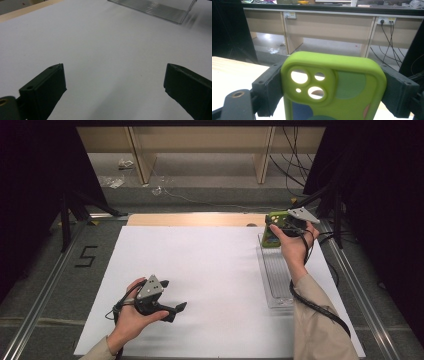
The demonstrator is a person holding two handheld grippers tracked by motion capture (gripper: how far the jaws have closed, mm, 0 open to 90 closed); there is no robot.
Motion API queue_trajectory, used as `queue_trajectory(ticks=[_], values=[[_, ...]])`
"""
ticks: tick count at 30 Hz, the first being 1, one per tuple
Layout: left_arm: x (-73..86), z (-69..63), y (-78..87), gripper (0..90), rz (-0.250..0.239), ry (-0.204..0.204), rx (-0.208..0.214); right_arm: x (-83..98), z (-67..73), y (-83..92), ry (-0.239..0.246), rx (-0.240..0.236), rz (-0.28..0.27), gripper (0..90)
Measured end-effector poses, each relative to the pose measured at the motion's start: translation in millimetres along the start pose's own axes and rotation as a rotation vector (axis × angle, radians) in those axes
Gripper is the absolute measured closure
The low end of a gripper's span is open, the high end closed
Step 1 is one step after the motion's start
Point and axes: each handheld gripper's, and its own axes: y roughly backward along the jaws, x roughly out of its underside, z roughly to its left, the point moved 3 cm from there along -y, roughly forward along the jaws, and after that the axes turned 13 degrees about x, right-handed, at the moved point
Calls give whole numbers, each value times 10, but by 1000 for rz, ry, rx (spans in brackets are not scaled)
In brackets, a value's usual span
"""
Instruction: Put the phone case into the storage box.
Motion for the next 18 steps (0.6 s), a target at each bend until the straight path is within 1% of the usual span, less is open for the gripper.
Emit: queue_trajectory(ticks=[18], values=[[1, -3, -4, 35, 0, 0, 1, 39, 1, -95, 3, 15, 23, 169]])
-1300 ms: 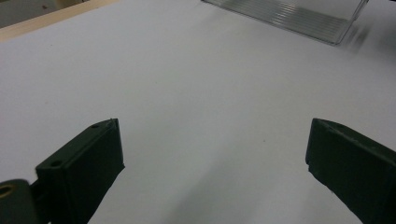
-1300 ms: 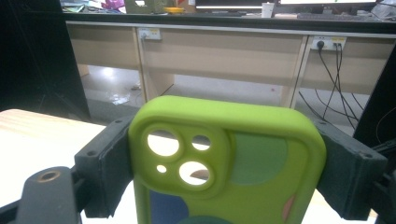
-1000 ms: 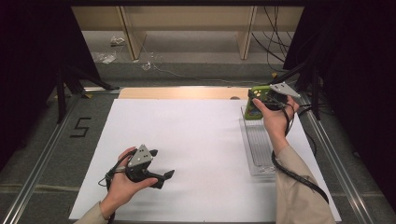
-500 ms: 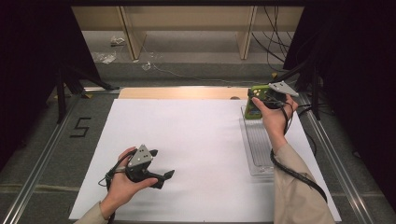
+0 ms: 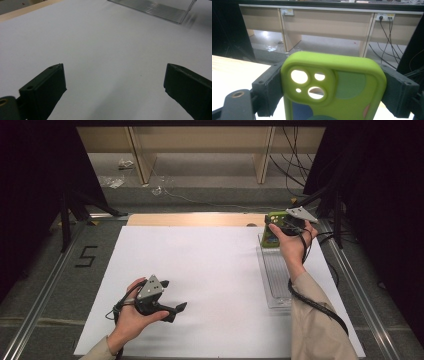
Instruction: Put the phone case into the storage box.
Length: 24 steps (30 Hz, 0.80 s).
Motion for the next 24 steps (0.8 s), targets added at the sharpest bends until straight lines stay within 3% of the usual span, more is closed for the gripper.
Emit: queue_trajectory(ticks=[24], values=[[1, -2, -5, 35, 0, 2, 1, 49, 16, -63, 10, 6, 21, 169]])
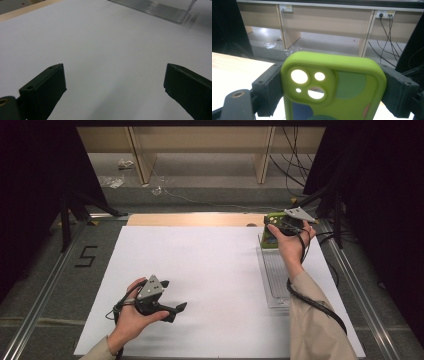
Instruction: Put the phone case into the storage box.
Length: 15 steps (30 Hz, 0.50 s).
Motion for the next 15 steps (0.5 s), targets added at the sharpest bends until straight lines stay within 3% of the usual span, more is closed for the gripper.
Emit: queue_trajectory(ticks=[15], values=[[1, -3, -3, 35, 1, 0, 2, 50, -2, -43, 4, 6, 14, 168]])
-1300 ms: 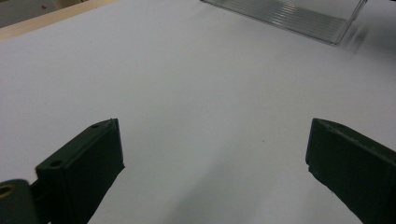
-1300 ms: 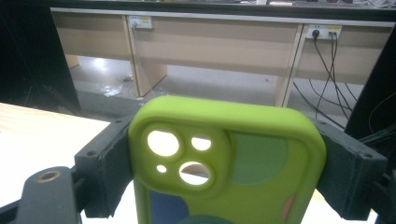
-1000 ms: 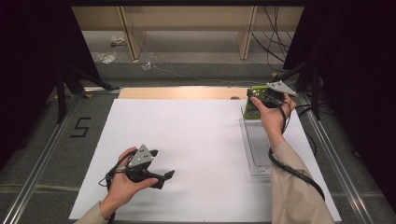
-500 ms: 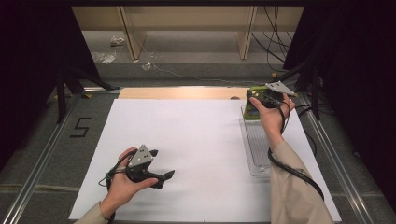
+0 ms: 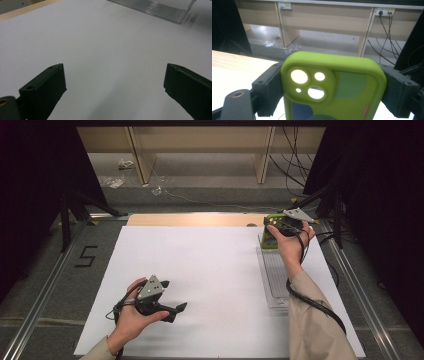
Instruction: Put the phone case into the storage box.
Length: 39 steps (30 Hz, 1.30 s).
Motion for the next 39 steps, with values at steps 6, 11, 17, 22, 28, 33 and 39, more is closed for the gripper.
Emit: queue_trajectory(ticks=[6, 11, 17, 22, 28, 33, 39], values=[[1, 2, 0, 35, 0, 0, 0, 16, 3, -12, 4, 1, 4, 169], [2, 1, -2, 35, 1, 0, 0, 25, 10, -19, 4, 0, 6, 168], [2, 2, -2, 35, 1, 0, 0, 46, 20, -33, 7, -1, 12, 168], [2, 1, -2, 35, 1, 0, 1, 51, 24, -39, 9, -1, 12, 168], [3, 1, -3, 36, 1, 0, 0, 55, 28, -40, 8, 2, 10, 168], [3, 0, -4, 36, 2, 0, 1, 58, 39, -43, 12, 4, 8, 166], [5, 1, -5, 36, 2, 0, 1, 56, 56, -52, 23, 3, 10, 163]])
